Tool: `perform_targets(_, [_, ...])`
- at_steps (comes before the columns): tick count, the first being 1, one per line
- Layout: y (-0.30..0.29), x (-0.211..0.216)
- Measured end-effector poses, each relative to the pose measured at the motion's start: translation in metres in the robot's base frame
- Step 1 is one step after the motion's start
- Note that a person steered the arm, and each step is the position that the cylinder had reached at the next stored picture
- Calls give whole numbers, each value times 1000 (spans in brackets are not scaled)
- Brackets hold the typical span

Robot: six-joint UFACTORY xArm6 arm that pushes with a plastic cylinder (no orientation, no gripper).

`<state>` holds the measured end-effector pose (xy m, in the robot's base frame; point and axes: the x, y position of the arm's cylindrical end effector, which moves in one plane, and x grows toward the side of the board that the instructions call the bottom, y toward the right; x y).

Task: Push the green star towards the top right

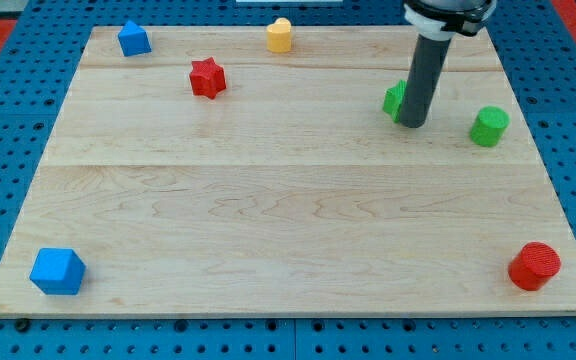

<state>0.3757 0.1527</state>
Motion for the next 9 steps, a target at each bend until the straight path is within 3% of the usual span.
perform_targets(5, [-28, -77])
perform_targets(7, [-75, -89])
perform_targets(9, [-61, -99])
